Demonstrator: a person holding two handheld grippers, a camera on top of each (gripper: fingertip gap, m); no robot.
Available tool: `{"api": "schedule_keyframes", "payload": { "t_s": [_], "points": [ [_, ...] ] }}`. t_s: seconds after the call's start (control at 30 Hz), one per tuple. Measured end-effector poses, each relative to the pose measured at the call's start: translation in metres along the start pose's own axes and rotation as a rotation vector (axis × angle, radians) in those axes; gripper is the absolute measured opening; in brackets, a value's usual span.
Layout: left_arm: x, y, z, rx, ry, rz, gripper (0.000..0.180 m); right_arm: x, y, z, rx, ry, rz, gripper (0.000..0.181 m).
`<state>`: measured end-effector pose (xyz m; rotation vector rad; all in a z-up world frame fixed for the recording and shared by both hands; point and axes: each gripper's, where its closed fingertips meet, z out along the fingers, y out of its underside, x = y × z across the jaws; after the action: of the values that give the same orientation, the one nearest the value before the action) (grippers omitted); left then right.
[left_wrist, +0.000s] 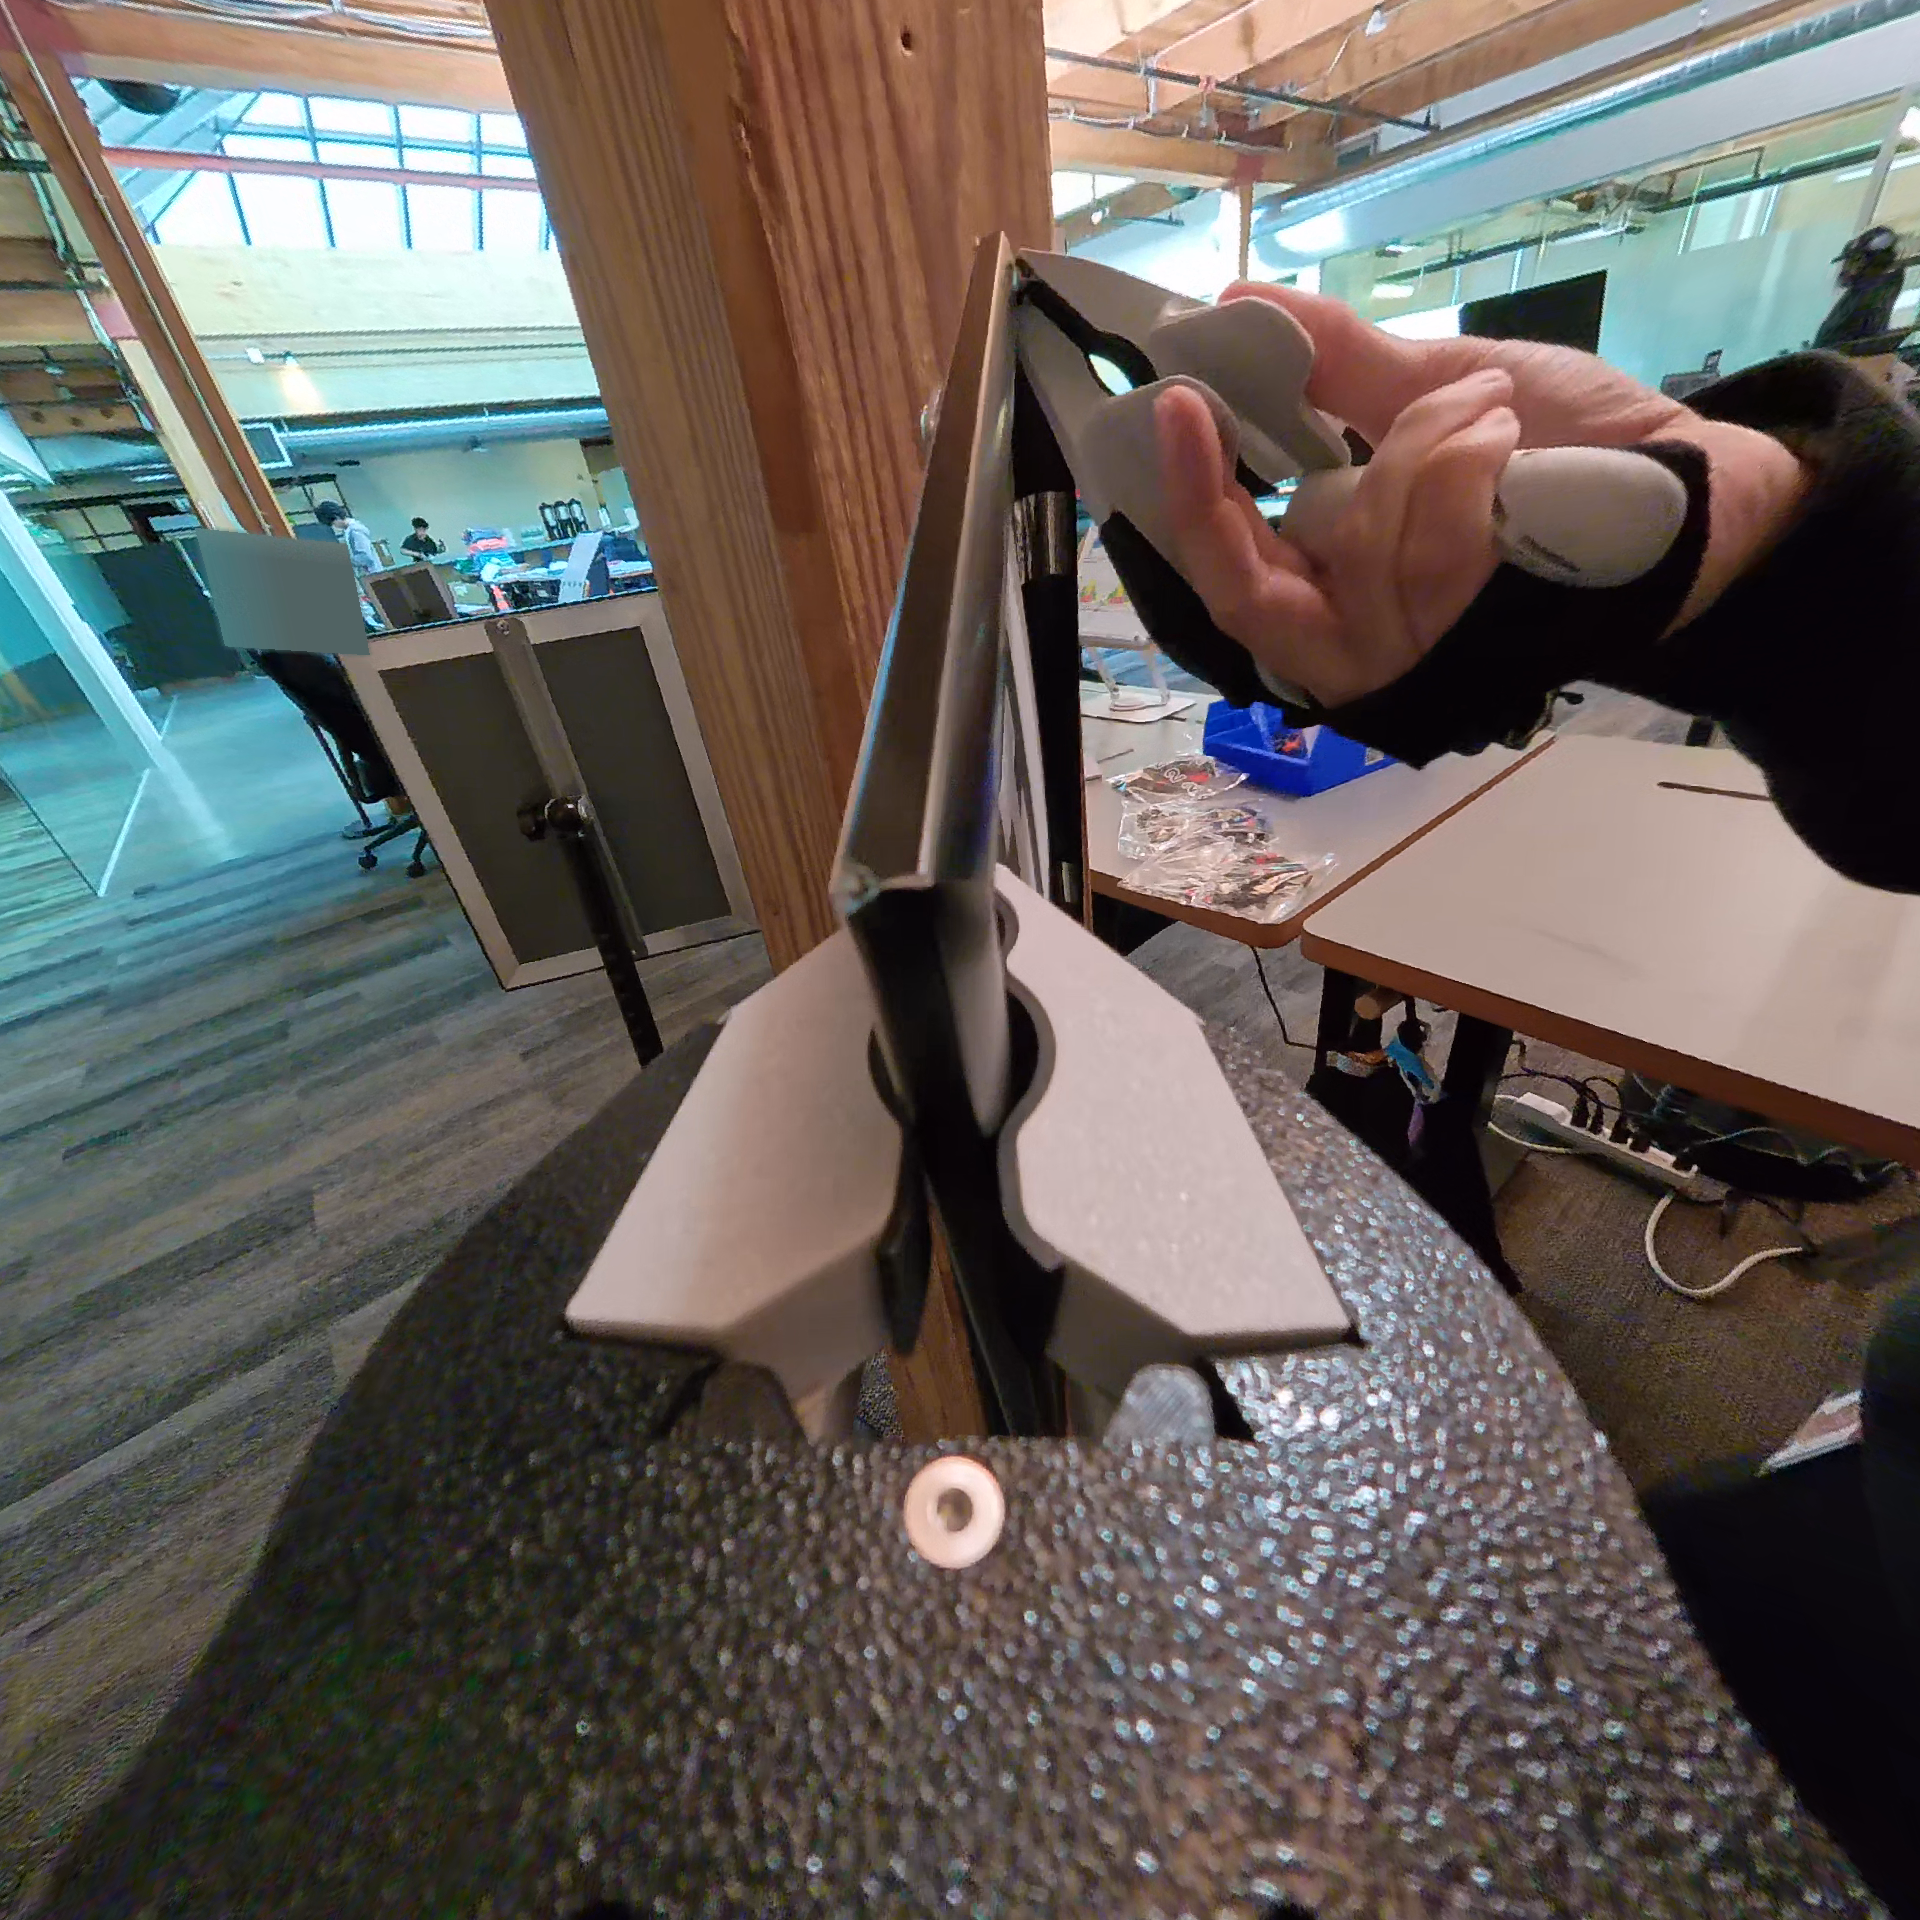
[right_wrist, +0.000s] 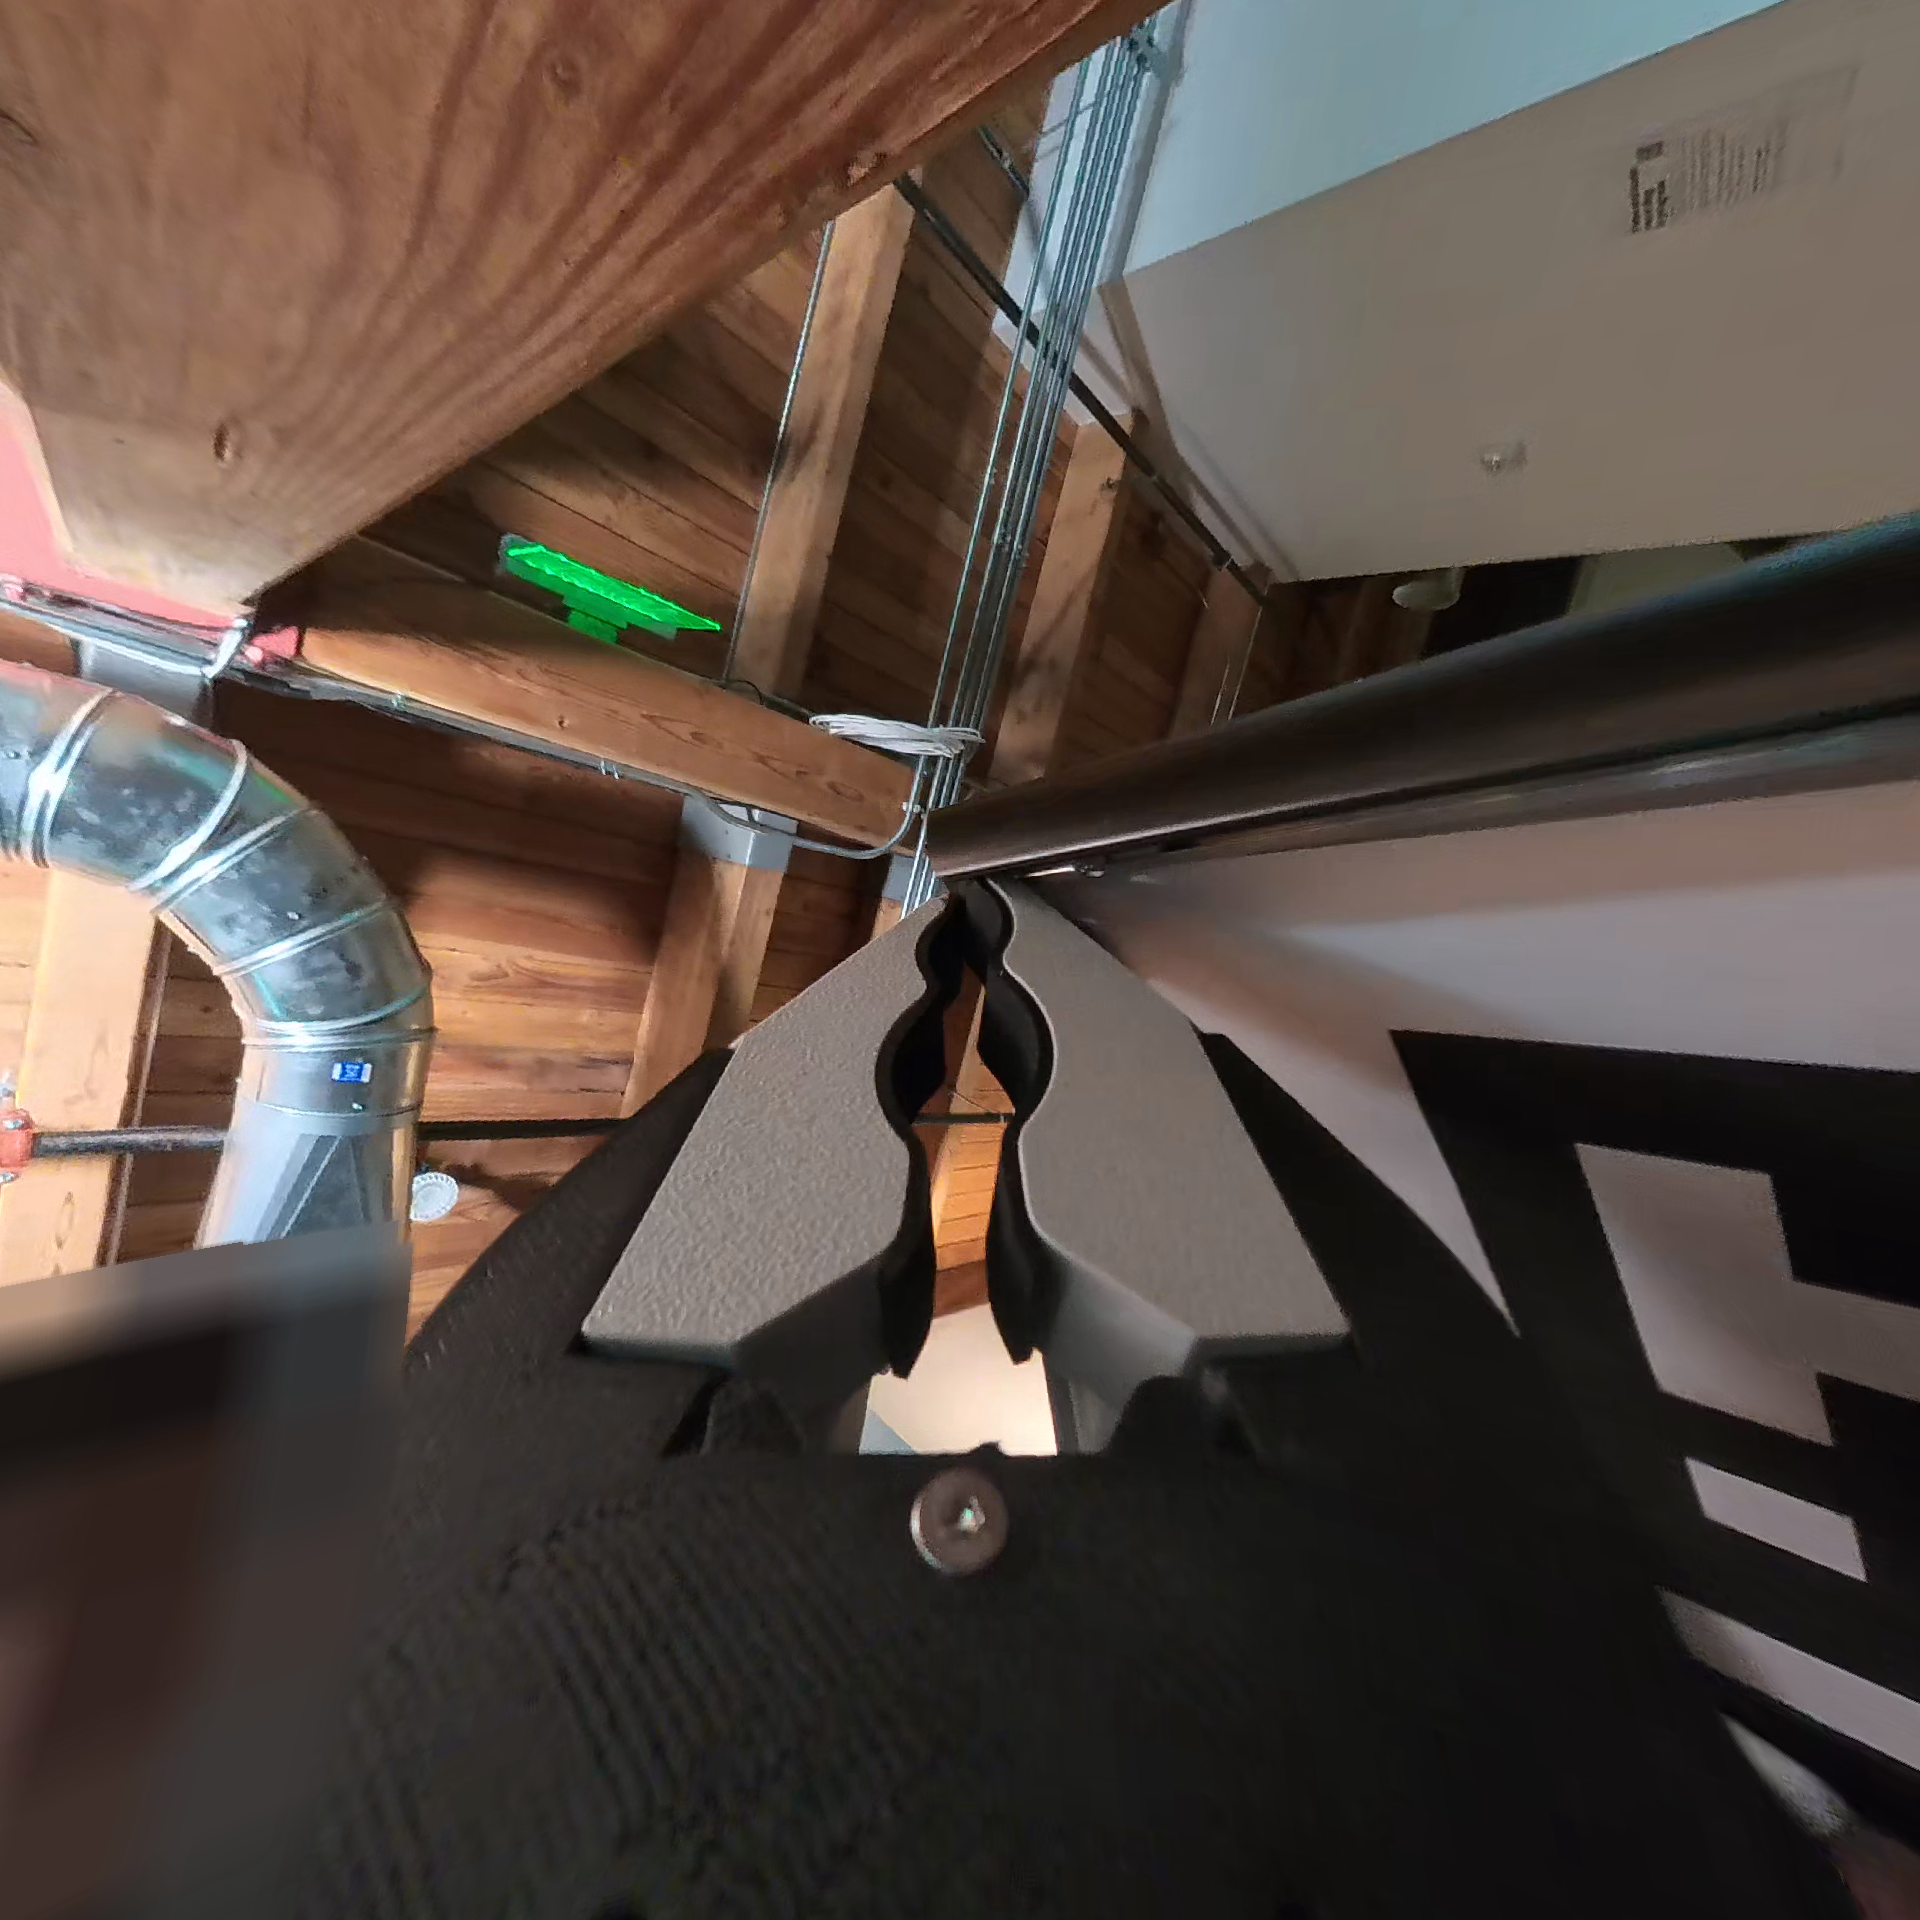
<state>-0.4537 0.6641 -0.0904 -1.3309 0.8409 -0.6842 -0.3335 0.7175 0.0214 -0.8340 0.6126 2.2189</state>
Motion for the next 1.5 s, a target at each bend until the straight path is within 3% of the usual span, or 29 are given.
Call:
{"api": "schedule_keyframes", "payload": {
  "t_s": [0.17,0.37,0.43,0.73,0.97,1.3,1.5],
  "points": [
    [-0.001,0.0,0.001,-0.011,0.014,-0.014,0.0,0.001,-0.002,0.001,-0.017,-0.015,-0.053,0.0],
    [-0.002,0.001,-0.006,-0.011,0.051,-0.023,0.0,0.014,0.01,-0.004,-0.265,-0.012,-0.434,0.0],
    [-0.003,0.002,-0.01,-0.006,0.059,-0.027,0.0,0.02,0.015,-0.004,-0.315,0.006,-0.462,0.002],
    [-0.001,0.002,-0.013,0.01,0.093,-0.041,0.001,0.018,0.02,-0.008,-0.265,-0.144,-0.464,0.001],
    [0.0,0.002,-0.012,0.017,0.103,-0.048,0.0,0.016,0.021,-0.009,-0.239,-0.23,-0.632,0.004],
    [-0.006,0.003,-0.012,0.013,0.064,-0.042,0.0,0.02,0.019,-0.003,-0.105,-0.18,-0.591,0.003],
    [-0.007,0.005,-0.009,0.011,0.034,-0.033,0.001,0.014,0.019,-0.008,-0.036,-0.112,-0.345,0.001]
  ]
}}
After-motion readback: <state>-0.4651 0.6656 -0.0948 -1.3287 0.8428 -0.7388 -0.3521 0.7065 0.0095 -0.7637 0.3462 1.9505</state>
